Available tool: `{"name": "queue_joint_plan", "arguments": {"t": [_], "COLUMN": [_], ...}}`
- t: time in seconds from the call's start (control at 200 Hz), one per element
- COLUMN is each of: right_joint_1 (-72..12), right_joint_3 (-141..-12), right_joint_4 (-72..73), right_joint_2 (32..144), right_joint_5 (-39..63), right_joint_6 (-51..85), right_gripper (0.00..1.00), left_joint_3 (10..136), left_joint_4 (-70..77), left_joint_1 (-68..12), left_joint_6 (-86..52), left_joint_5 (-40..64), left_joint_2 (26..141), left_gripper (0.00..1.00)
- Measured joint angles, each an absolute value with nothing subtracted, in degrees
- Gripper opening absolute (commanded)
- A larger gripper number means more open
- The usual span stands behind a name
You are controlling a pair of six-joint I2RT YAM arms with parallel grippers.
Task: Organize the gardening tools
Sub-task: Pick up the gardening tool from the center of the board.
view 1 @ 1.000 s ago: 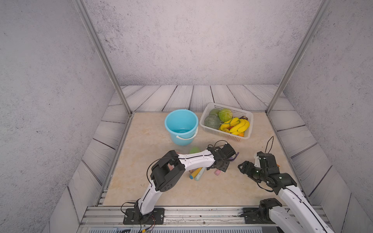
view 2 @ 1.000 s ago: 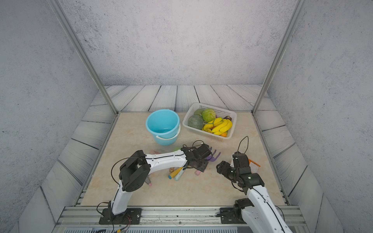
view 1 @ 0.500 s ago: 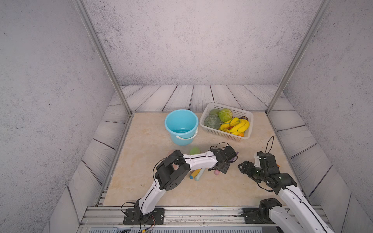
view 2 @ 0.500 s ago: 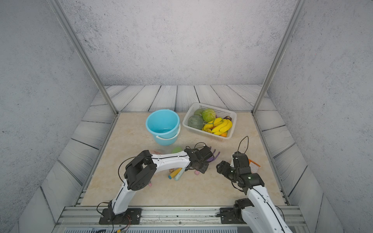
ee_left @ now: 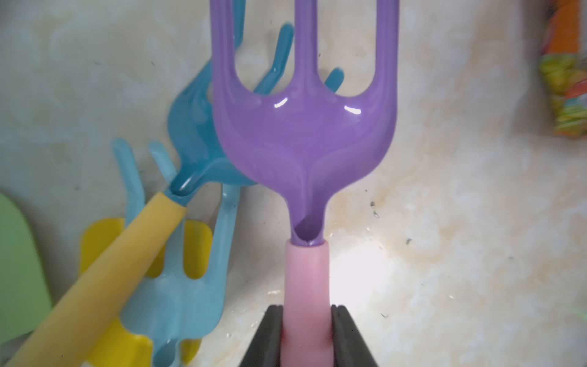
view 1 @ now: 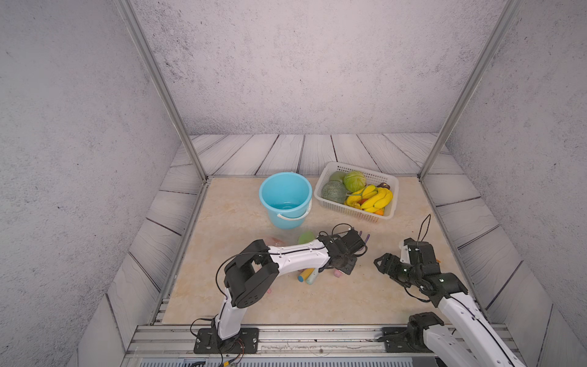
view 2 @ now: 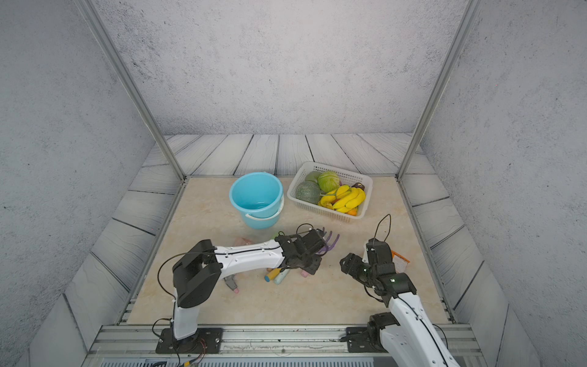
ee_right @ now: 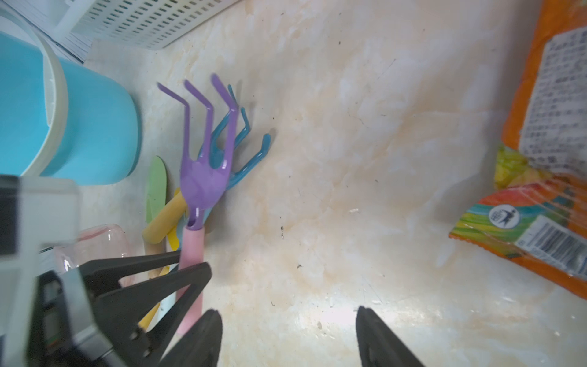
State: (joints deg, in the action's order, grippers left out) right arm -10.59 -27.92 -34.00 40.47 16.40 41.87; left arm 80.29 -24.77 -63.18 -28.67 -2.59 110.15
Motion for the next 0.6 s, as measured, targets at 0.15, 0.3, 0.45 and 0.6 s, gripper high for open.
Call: {"name": "queue_joint_plan", "arguments": {"t": [0.15,0.3,0.45,0.6], "right_joint_1": [-10.61,-10.72,-11.75,-13.43], "right_joint_3": [-29.45,-31.44,-33.06,-35.22], "right_joint_4": [-32.93,-30.15,-26.59,-23.75], "right_joint_2": [40.23,40.05,39.88,40.82], "right_joint_5": [21.67,28.36,33.06,35.00], "right_joint_6": [40.75,40.27,41.08,42.37], "right_gripper": [0.72,0.72,0.71,0.65], "left_joint_3": [75.99,70.19,65.71,62.35], "left_joint_4": [-20.62,-16.49,-13.47,-10.46], "left_joint_1": [-63.61,-65.17,-67.26,-69.80], "left_joint_6": [-28.60,-28.69,-28.73,-28.75], "left_joint_5": [-2.96,-4.43,-6.74,-9.54], "left_joint_2": [102.56,96.49,92.66,89.49], "left_gripper": [0.00,0.00,0.00,0.00]}}
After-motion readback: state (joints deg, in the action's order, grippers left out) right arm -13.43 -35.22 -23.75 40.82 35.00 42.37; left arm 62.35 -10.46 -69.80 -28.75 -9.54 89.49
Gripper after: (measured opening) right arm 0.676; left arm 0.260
